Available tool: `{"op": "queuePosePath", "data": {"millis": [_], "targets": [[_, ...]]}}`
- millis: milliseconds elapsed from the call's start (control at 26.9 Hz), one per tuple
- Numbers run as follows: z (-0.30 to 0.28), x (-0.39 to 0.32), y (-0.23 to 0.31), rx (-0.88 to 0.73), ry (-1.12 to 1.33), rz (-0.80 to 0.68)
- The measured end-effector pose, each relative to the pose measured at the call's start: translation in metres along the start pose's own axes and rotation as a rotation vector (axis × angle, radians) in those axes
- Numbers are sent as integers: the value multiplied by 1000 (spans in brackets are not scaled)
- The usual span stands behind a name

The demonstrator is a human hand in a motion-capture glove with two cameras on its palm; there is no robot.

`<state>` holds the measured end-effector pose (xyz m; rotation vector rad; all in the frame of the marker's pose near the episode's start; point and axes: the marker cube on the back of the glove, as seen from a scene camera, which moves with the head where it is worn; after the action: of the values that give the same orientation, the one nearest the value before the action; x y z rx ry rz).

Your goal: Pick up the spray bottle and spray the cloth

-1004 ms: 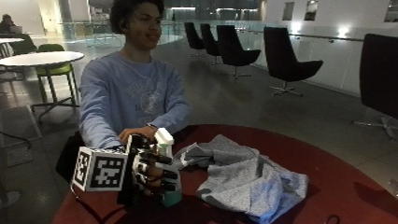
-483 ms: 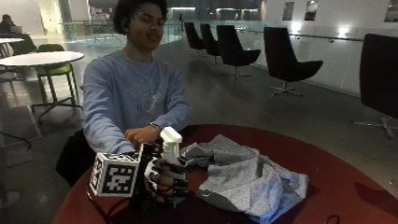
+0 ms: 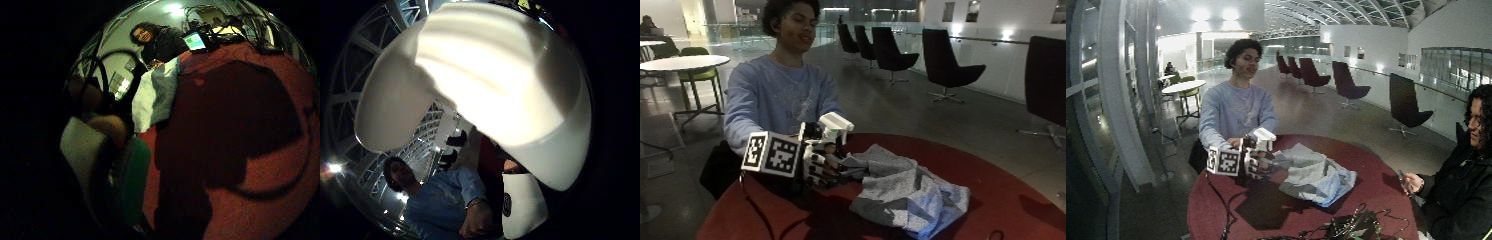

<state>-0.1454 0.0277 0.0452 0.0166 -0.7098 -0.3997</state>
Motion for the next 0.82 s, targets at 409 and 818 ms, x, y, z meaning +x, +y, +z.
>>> {"op": "queuePosePath", "data": {"millis": [409, 818], "targets": [[9, -45, -37, -341, -20, 209], [49, -38, -20, -614, 20, 402]]}}
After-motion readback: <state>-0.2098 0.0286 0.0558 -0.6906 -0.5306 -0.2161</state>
